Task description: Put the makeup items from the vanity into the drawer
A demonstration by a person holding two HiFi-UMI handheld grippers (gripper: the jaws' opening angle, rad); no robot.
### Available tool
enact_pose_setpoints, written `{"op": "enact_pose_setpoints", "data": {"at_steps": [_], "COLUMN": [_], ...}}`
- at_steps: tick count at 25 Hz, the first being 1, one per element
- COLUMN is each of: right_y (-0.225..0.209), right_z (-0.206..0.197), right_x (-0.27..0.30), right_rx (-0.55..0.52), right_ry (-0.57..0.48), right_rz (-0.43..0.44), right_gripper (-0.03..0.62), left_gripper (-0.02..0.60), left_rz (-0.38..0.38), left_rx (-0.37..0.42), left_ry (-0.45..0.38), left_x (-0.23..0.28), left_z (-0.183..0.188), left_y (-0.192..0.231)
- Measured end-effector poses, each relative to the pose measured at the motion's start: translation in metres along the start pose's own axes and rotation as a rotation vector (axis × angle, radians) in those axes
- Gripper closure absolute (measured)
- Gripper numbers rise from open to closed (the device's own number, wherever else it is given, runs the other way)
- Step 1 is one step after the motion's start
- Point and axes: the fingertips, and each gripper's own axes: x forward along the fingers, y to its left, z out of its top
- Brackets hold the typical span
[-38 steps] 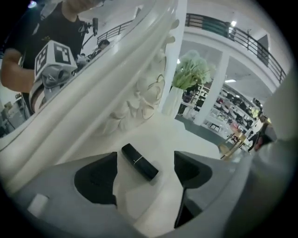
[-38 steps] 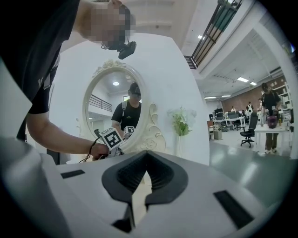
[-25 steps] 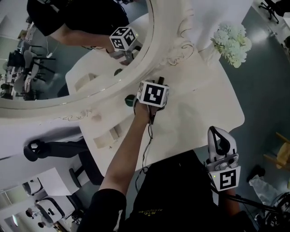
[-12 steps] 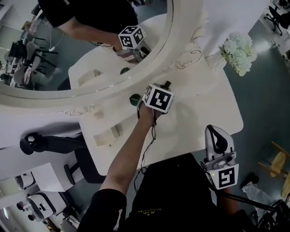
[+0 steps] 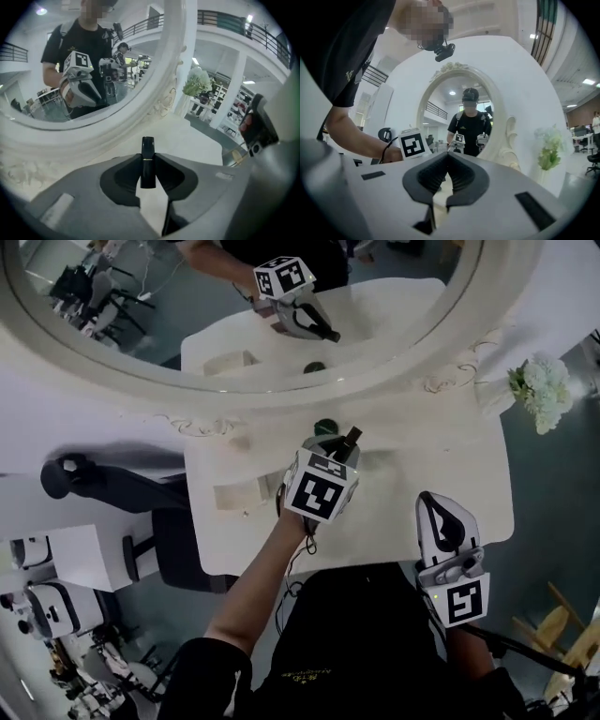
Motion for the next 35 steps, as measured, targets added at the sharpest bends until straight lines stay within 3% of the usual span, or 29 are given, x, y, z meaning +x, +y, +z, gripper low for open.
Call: {"op": "enact_pose_setpoints", "data": {"at_steps": [9, 18, 22, 26, 35], "right_y": [0.118, 0.240, 0.273, 0.297, 0.293], "right_z": [0.018, 0.016, 0.008, -0.003, -0.026], "right_x": [0.074, 0.107, 0.116, 0.130, 0.138], "right_rx": [-0.026, -0.034, -0.038, -0.030, 0.002], "right_ry": [-0.035, -0.033, -0.027, -0.014, 0.038], "right_rz": [0.333, 0.654, 0.739, 0.784, 0.774], "right_gripper": [0.592, 0.592, 0.592, 0.594, 0.592], "left_gripper": [0.482, 0.480, 0.480, 0.480, 0.480], "left_rz": [0.222, 0.379, 0.387, 0.371, 0.260], "left_rx": [-0.264, -0.505, -0.559, -0.566, -0.507], "left_ry": [-0.066, -0.089, -0.054, -0.009, 0.129], "left_x": [-0.127, -0.194, -0.189, -0.172, -0.125], "left_z": [-0.104, -0.211, -0.243, -0.261, -0.271], "left_y": [0.085, 0.129, 0.140, 0.156, 0.182]}}
